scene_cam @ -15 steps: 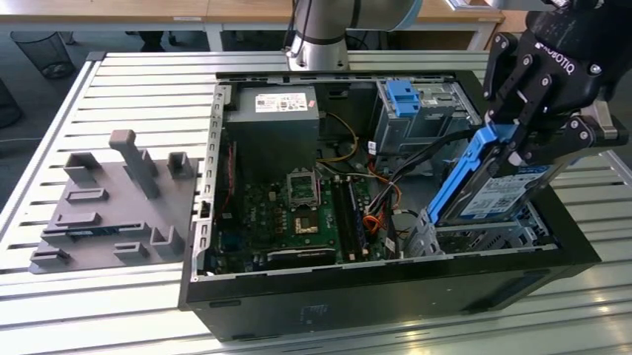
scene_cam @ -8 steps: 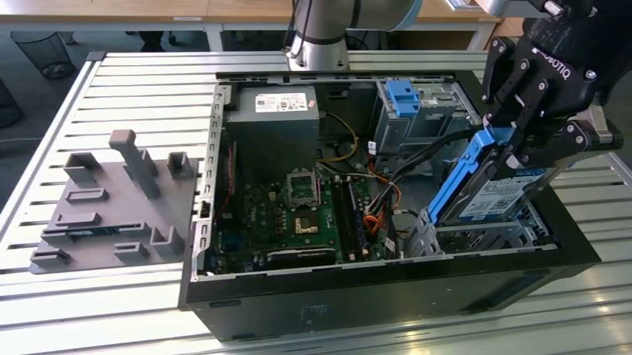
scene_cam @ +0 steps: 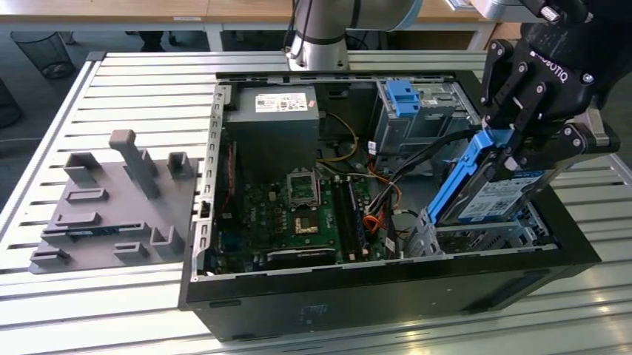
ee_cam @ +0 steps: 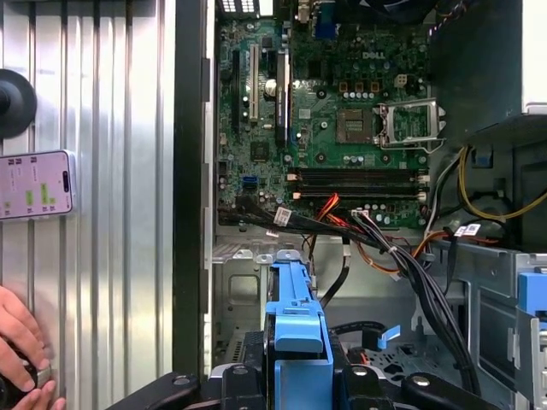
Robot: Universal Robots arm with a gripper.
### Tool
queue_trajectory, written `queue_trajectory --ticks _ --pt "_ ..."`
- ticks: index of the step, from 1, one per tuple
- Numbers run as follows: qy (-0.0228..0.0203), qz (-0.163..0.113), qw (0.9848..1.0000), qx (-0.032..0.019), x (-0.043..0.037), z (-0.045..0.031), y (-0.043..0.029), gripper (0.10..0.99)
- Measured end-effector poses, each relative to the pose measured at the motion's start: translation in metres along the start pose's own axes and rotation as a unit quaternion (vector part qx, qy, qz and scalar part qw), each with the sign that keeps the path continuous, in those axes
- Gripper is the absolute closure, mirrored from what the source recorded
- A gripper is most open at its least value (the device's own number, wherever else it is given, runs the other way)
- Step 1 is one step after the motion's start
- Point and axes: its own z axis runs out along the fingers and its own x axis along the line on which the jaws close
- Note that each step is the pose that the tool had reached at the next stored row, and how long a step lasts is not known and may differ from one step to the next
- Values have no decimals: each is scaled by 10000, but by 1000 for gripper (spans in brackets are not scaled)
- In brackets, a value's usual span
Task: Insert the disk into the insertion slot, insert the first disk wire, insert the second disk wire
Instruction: 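Insert the disk into the insertion slot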
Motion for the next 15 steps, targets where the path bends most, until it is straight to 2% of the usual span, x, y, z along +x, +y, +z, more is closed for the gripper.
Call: queue_trajectory --ticks 15 --pt "0 0 10000 0 0 66 0 718"
